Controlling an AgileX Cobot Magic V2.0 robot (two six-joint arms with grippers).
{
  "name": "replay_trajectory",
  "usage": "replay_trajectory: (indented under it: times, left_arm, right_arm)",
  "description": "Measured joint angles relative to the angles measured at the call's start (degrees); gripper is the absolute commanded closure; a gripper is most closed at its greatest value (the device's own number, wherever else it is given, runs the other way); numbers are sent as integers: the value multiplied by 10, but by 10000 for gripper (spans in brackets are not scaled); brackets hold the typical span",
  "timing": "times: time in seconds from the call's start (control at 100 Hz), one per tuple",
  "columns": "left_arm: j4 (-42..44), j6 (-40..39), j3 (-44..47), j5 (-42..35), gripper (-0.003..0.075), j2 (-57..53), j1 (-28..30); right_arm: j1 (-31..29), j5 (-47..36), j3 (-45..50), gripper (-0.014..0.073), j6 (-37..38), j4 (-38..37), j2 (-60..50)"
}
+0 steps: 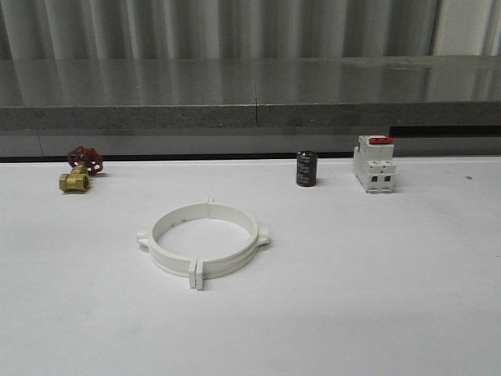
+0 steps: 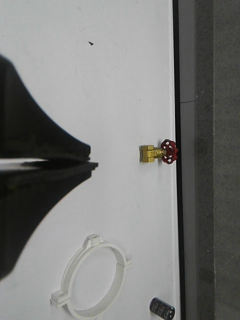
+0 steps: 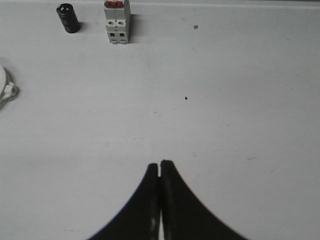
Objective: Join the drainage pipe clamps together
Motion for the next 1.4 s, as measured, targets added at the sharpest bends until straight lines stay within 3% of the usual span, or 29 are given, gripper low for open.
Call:
replay_trajectory:
  times: [0.21,0.52,0.73,1.09,1.4]
  left_arm:
    - [0,0,0,0,741,0,0]
    - [0,0,0,0,741,0,0]
    - [0,0,0,0,741,0,0]
    - [0,0,0,0,741,0,0]
    - [0,0,0,0,741,0,0]
  right_arm:
    - [0,-26,16,661,0,-11,-21]
    - [0,-243,203,661,-1,-8,-149]
    - [0,-345,321,661,-1,4,-222]
    - [-7,-428,404,661,-1,12,-298]
    - [-29,-465,413,661,-2,13,-299]
